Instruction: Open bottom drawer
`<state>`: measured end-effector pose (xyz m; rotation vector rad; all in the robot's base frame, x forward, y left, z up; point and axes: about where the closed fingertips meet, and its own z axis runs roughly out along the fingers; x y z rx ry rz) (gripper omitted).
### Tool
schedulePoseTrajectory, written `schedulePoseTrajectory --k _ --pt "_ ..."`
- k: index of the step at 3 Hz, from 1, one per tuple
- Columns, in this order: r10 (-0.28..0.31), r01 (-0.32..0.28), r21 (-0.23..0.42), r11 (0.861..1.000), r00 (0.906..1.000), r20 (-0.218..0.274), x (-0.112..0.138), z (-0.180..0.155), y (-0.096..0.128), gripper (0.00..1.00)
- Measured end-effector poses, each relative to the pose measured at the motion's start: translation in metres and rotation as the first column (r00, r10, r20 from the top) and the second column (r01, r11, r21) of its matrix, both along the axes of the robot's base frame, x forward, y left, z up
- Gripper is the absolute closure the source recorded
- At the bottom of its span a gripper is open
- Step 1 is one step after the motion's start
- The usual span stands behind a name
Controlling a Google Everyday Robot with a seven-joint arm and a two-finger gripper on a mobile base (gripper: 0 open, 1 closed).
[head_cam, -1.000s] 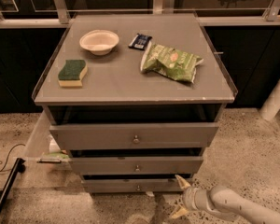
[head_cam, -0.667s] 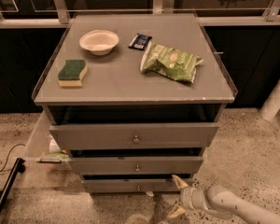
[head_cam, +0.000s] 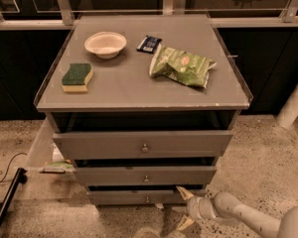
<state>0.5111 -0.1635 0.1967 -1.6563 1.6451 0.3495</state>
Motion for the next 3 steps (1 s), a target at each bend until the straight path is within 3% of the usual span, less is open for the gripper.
schedulePoseTrajectory --k 2,3 --pt "0.014 -0.014 0.005 1.0 0.998 0.062 0.032 -0.002 -0.004 0.0" --pt "0.02 -0.021 0.008 1.0 0.9964 0.082 0.063 -0.019 -0.004 0.0"
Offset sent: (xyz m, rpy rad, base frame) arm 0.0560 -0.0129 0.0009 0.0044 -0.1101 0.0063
